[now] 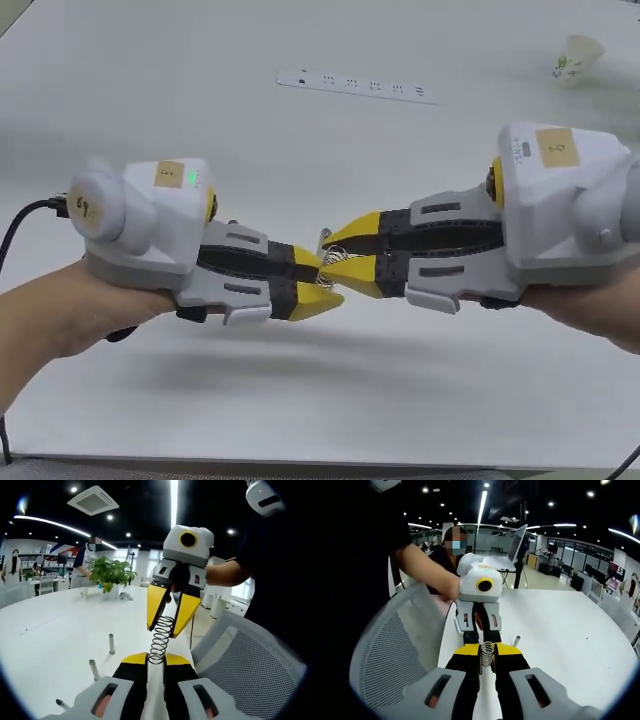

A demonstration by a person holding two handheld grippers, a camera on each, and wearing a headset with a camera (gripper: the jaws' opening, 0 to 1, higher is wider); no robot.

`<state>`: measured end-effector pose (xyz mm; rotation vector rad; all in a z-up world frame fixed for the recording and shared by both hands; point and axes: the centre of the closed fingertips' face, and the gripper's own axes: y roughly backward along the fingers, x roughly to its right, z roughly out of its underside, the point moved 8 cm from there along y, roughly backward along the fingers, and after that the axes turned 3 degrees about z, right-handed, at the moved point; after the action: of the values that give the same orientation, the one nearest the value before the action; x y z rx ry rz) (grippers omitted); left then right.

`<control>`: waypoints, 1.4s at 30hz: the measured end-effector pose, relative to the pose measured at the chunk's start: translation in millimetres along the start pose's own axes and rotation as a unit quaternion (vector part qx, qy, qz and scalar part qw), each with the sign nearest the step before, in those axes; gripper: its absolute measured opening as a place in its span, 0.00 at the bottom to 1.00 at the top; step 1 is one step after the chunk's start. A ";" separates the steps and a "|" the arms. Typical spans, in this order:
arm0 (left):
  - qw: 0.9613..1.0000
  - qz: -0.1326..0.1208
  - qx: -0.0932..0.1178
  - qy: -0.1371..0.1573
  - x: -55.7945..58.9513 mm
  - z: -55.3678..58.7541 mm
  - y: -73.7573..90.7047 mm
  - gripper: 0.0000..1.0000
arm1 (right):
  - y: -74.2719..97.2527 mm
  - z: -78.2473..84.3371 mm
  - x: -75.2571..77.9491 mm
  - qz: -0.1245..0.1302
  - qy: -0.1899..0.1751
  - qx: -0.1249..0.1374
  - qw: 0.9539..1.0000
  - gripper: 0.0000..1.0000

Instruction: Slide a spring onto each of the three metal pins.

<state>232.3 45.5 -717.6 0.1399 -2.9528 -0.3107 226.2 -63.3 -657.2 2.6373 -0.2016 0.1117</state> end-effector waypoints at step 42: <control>0.987 -0.157 -0.033 0.009 -13.8 21.2 86.1 0.66 | 3.7 5.3 9.4 0.027 0.004 -0.014 1.000 0.08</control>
<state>235.6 135.1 -721.8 0.5972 -2.8924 -0.4448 235.1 -70.2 -659.0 2.6046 -0.2712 0.1357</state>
